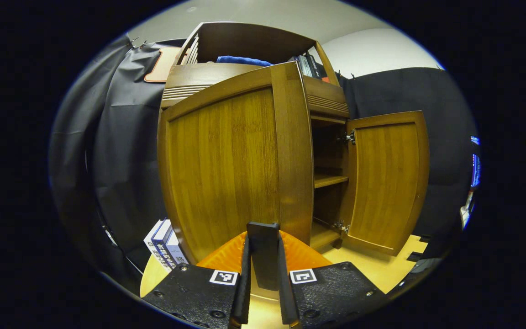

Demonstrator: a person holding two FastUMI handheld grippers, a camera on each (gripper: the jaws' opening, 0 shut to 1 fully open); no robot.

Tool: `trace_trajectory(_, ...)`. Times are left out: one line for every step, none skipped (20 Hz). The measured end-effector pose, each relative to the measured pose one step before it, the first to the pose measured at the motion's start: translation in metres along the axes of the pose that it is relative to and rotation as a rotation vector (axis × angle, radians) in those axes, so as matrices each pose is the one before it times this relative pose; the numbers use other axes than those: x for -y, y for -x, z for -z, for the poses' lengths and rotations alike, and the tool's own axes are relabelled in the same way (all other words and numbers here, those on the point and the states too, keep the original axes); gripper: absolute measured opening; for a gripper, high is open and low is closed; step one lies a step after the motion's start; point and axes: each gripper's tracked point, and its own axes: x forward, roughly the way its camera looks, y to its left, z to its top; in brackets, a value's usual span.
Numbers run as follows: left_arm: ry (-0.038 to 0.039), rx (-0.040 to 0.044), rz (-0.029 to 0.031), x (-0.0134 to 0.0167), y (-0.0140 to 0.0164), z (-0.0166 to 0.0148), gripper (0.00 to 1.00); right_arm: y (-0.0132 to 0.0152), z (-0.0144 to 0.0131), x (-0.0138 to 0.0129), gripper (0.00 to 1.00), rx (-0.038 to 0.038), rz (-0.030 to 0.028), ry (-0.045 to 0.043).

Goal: Open the right door of the double-door shoe cabinet with the right hand, and open the left door with the left hand.

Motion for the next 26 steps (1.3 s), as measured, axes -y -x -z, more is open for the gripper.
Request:
trace_trajectory(-0.00121, 0.00099, -0.00504, -0.00382, 0.00531, -0.00018, 0.28, -0.00001, 0.00067, -0.00104, 0.98, -0.00114, -0.00609, 0.00221)
trace_trajectory(-0.00121, 0.00073, -0.00717, -0.00431, 0.00601, 0.00096, 0.28, -0.00098, 0.00086, -0.00056, 0.98, -0.00199, -0.00483, 0.00279)
trace_trajectory(-0.00206, 0.00636, -0.01026, -0.00428, 0.00598, 0.00024, 0.28, 0.00024, -0.00106, -0.00043, 0.98, 0.00342, -0.00404, 0.00203)
trace_trajectory(-0.00826, 0.00050, -0.01086, -0.00455, 0.00567, -0.00002, 0.28, -0.00023, -0.00247, -0.00042, 0.98, 0.01008, -0.00539, -0.00081)
trace_trajectory(-0.00961, 0.00052, -0.00992, -0.00407, 0.00501, 0.00091, 0.28, -0.00020, -0.00251, -0.00053, 0.98, 0.00840, -0.00538, -0.00304)
trace_trajectory(-0.00562, -0.00015, -0.00817, -0.00443, 0.00472, 0.00010, 0.28, -0.00093, -0.00092, -0.00073, 0.98, 0.00760, -0.00375, -0.00151)
trace_trajectory(0.00150, -0.00596, -0.00793, -0.00450, 0.00450, 0.00298, 0.28, -0.00015, -0.00206, -0.00023, 0.99, 0.00666, -0.00024, 0.00068)
trace_trajectory(0.00070, -0.00084, -0.00504, -0.00329, 0.00370, 0.00022, 0.28, -0.00018, -0.00049, 0.00003, 0.99, 0.00611, -0.00177, 0.00358)
trace_trajectory(0.00096, 0.00039, -0.00399, -0.00346, 0.00352, -0.00025, 0.28, -0.00015, -0.00032, -0.00022, 0.99, 0.00459, -0.00447, 0.00504)
trace_trajectory(-0.00211, 0.00277, -0.01536, -0.00490, 0.00282, -0.00042, 0.28, -0.00123, 0.00146, 0.00004, 0.98, 0.00120, -0.00605, 0.00371)
trace_trajectory(-0.00259, -0.04059, -0.02545, -0.00659, 0.00414, 0.01007, 0.27, -0.00025, -0.00027, -0.00112, 0.99, -0.00199, -0.00531, 0.00036)
trace_trajectory(0.00038, 0.02642, -0.02543, -0.00859, 0.00500, -0.00523, 0.24, -0.00022, 0.00085, -0.00201, 0.99, 0.00014, -0.00606, -0.00107)
trace_trajectory(-0.00310, -0.00586, -0.02065, -0.00724, 0.00307, 0.00116, 0.22, -0.00054, -0.00030, -0.00153, 0.98, 0.00051, -0.00617, -0.00124)
trace_trajectory(-0.00605, -0.00582, -0.01859, -0.00700, 0.00406, 0.00109, 0.20, -0.00054, 0.00067, -0.00103, 0.99, -0.00048, -0.00435, 0.00175)
trace_trajectory(-0.00375, 0.01107, -0.01570, -0.00665, 0.00193, 0.00155, 0.18, -0.00050, 0.00076, -0.00038, 0.99, -0.00225, -0.00163, 0.00395)
trace_trajectory(-0.00765, -0.00133, -0.02223, -0.00910, 0.00156, 0.00152, 0.17, 0.00035, 0.00139, -0.00039, 0.99, -0.00362, -0.00306, 0.00466)
trace_trajectory(-0.00710, 0.00483, -0.03091, -0.01105, 0.00319, 0.00082, 0.15, -0.00061, 0.00184, -0.00131, 0.99, -0.00365, -0.00562, 0.00317)
trace_trajectory(-0.00821, 0.00124, -0.03721, -0.01448, 0.00581, 0.00199, 0.13, -0.00164, 0.00258, -0.00061, 0.99, -0.00278, -0.00144, 0.00645)
trace_trajectory(-0.00520, -0.00046, -0.03708, -0.01366, -0.00035, 0.00248, 0.09, -0.00118, 0.00132, 0.00040, 0.99, -0.00461, 0.00668, 0.01439)
trace_trajectory(-0.00964, -0.00726, -0.02096, -0.01286, 0.00071, 0.00146, 0.08, -0.00219, 0.00232, -0.00108, 0.99, -0.00281, 0.00686, 0.01621)
trace_trajectory(0.02083, 0.00861, 0.01718, -0.00178, -0.00403, 0.00079, 0.04, -0.00365, -0.00056, -0.00557, 0.99, 0.00239, 0.00286, 0.01030)
trace_trajectory(0.02109, -0.00167, 0.01217, -0.00538, -0.00027, -0.00099, 0.03, -0.00285, -0.00159, -0.01043, 0.99, 0.01095, -0.00347, 0.00172)
trace_trajectory(0.02482, -0.00601, 0.01579, -0.00616, 0.00176, 0.00251, 0.03, -0.00192, -0.00259, -0.00605, 0.99, 0.01188, -0.01045, -0.00675)
trace_trajectory(0.02186, 0.01160, 0.01835, -0.00505, -0.00187, -0.00012, 0.02, -0.00493, -0.00143, -0.00234, 0.99, 0.01066, -0.01056, -0.01099)
trace_trajectory(0.01534, 0.00505, 0.02146, -0.00331, -0.00148, 0.00078, 0.02, -0.00753, -0.00265, -0.00428, 0.99, 0.00674, -0.01143, -0.00792)
trace_trajectory(0.01482, 0.01290, 0.01774, -0.00320, -0.00039, -0.00111, 0.02, -0.01061, -0.00033, -0.00237, 0.98, -0.00066, -0.00915, -0.00112)
